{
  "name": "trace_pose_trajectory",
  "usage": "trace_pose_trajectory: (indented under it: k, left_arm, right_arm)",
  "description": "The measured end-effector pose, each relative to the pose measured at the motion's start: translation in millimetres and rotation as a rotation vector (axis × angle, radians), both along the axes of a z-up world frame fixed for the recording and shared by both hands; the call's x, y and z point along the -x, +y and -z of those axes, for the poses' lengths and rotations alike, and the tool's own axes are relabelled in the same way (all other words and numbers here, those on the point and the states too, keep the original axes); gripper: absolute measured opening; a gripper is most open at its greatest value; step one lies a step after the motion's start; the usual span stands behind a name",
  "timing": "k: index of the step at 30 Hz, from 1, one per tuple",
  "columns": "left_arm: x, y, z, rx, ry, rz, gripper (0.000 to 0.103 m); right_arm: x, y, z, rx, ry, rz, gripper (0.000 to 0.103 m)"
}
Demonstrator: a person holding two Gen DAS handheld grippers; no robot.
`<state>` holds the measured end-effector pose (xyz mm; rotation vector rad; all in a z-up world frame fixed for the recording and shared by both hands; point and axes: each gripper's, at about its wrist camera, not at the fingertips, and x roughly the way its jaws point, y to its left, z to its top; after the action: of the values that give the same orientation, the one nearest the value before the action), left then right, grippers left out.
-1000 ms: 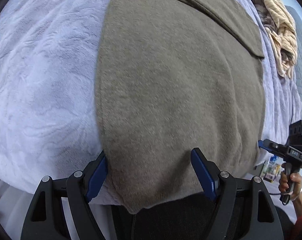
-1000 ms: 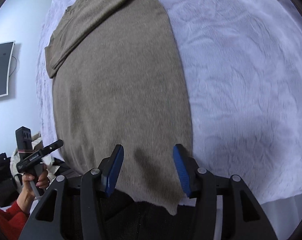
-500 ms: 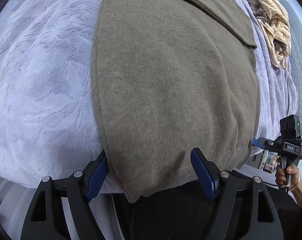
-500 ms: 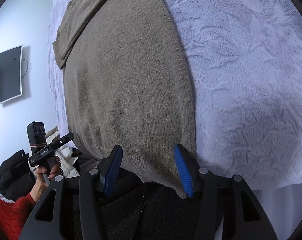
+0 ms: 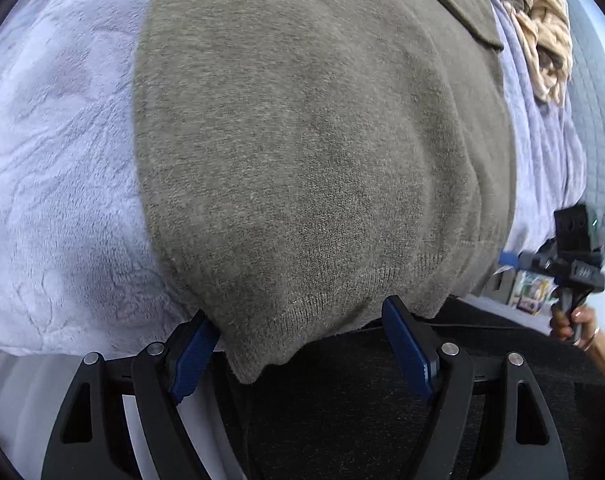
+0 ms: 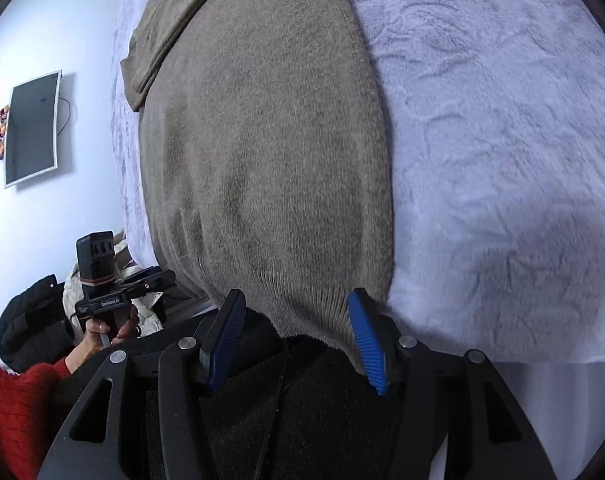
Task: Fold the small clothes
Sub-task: 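Grasp the sweater hem with both grippers, then lift the hem with both grippers and fold it toward the collar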
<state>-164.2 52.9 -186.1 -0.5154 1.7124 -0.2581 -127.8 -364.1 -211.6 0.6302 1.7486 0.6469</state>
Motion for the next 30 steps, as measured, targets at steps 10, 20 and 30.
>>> trace_pose_trajectory:
  k: [10,20,30]
  left_arm:
    - [4,10,1,-0.002,-0.006,-0.014,0.066]
    - [-13,15,-47,0.138,-0.144,-0.083,0.012]
    - [-99,57,-70,0.123,-0.337,-0.215,0.012]
  right_arm:
    - [22,-3,34,0.021,0.094,-0.044,0.06]
    - [12,-4,-1,-0.2,0.049,0.058,0.007]
    - [-84,-7,-42,-0.362,-0.145,0.239,0.007]
